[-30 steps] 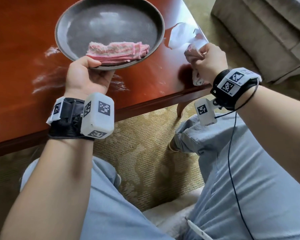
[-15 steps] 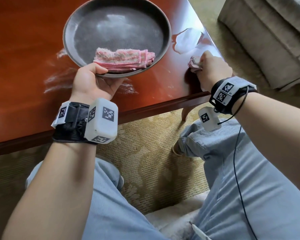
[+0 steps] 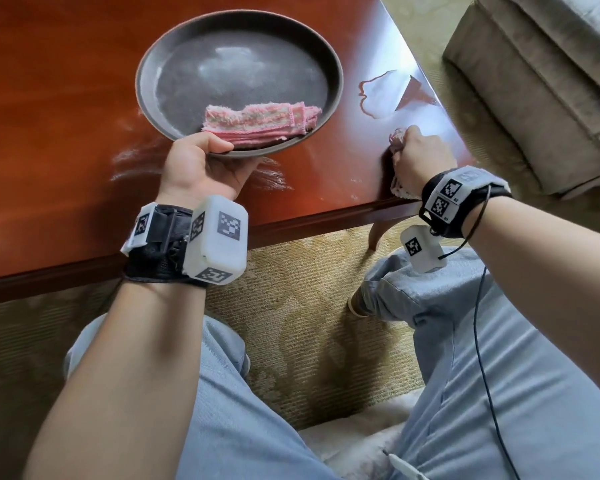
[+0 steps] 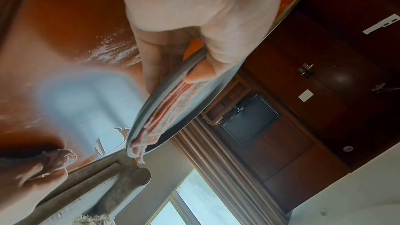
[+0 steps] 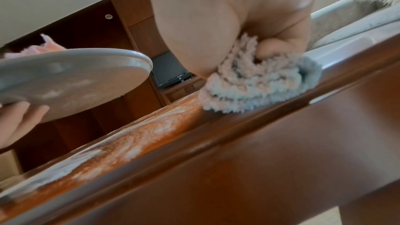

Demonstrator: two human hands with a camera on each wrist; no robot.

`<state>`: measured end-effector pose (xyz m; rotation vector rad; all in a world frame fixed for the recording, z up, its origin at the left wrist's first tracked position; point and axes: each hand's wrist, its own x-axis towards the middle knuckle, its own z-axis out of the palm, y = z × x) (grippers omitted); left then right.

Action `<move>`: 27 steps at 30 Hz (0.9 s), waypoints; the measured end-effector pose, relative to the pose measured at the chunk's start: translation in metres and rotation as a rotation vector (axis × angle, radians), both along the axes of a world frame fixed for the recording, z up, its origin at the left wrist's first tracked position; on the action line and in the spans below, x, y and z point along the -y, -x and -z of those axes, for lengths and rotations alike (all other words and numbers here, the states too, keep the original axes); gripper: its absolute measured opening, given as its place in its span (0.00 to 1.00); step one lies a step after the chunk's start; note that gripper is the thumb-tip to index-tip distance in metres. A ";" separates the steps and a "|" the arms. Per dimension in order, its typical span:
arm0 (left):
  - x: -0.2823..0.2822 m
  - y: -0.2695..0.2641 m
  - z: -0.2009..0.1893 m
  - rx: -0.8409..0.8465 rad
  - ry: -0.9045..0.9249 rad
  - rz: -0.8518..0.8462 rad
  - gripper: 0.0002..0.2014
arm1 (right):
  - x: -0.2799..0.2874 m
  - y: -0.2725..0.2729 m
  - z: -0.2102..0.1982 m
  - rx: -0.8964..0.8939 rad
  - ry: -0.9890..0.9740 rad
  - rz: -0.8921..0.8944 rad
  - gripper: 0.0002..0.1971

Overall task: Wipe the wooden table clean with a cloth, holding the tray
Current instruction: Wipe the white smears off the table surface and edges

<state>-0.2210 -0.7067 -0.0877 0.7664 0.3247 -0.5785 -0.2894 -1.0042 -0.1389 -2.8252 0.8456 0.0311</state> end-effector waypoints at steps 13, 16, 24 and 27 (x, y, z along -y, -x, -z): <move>-0.057 0.000 0.002 0.004 0.016 -0.036 0.24 | -0.068 -0.010 0.005 -0.054 -0.071 -0.078 0.21; -0.074 -0.001 0.000 0.007 -0.010 -0.063 0.24 | -0.089 -0.018 0.007 -0.058 -0.065 -0.119 0.23; -0.104 -0.007 0.002 0.016 0.002 -0.136 0.27 | -0.152 -0.041 0.008 -0.068 -0.064 -0.224 0.26; -0.108 -0.013 0.004 0.036 -0.007 -0.142 0.22 | -0.166 -0.046 0.007 -0.053 -0.078 -0.236 0.25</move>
